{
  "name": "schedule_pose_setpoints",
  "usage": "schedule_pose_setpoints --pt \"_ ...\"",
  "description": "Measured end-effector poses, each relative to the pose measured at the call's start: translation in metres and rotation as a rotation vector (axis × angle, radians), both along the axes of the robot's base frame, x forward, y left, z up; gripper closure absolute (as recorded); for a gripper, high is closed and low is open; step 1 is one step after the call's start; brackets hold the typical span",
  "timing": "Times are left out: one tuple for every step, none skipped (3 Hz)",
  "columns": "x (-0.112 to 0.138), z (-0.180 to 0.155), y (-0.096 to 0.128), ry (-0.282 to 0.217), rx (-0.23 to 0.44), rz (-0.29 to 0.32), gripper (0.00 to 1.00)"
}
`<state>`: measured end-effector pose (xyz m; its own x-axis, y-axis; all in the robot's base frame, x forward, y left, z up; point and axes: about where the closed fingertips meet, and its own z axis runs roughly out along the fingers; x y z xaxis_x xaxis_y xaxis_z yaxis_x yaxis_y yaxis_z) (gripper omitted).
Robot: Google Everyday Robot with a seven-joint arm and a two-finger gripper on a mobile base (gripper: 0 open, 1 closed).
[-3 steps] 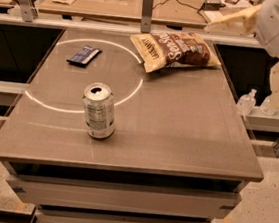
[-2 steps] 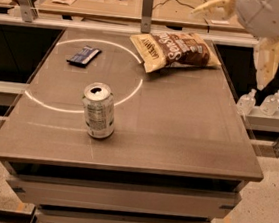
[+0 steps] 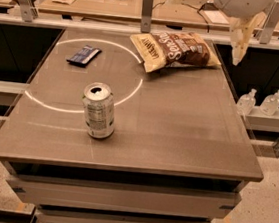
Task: Move rxbar blueberry near 7up can
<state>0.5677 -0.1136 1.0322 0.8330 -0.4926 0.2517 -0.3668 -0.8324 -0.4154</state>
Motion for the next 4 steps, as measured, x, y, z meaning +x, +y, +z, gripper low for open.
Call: schedule_pose_setpoints --pt "0.020 0.002 0.031 -0.006 0.076 0.089 0.00" --pt "0.035 0.009 0.054 -0.025 0.117 0.122 0.00" --pt "0.035 0.009 0.054 -0.025 0.117 0.122 0.00" --pt "0.041 0.009 0.069 -0.012 0.128 0.168 0.00"
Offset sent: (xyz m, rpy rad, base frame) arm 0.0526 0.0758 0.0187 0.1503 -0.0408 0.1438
